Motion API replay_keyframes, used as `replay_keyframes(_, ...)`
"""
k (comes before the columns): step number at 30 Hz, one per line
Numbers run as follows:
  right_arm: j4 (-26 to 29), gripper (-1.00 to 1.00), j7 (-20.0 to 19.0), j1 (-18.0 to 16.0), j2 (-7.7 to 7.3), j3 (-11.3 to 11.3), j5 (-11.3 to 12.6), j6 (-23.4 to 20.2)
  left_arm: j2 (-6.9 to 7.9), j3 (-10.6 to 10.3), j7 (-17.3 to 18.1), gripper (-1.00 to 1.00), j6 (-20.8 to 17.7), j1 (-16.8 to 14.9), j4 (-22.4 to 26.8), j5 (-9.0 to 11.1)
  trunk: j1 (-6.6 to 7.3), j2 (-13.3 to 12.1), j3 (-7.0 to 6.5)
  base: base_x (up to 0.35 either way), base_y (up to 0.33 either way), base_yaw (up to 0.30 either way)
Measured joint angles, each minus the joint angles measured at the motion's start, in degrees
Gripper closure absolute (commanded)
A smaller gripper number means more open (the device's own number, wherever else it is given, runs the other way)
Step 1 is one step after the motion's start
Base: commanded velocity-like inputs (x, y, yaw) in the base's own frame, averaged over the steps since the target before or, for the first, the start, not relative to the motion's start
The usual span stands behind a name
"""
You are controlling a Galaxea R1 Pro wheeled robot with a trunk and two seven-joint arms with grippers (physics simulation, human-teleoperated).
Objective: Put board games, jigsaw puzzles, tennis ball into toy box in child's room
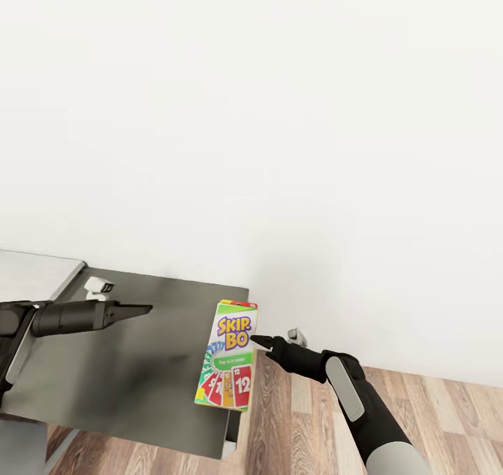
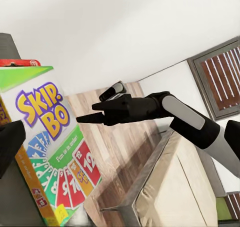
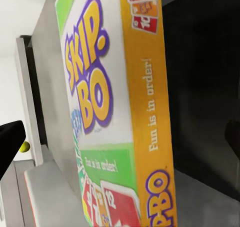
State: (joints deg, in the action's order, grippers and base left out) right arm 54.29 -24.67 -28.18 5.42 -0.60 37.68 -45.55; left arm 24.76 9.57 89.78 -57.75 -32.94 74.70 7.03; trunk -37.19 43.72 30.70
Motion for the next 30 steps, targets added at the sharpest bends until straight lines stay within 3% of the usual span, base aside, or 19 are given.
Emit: replay_keyframes(30,-0.2,-1.00,-0.1,0.0,0.01,0.0,0.0,0.0,-0.08,-0.1,0.0,-1.00,0.0,0.0,0.0,0.0,0.00,0.0,0.00,0.000,0.053,0.000)
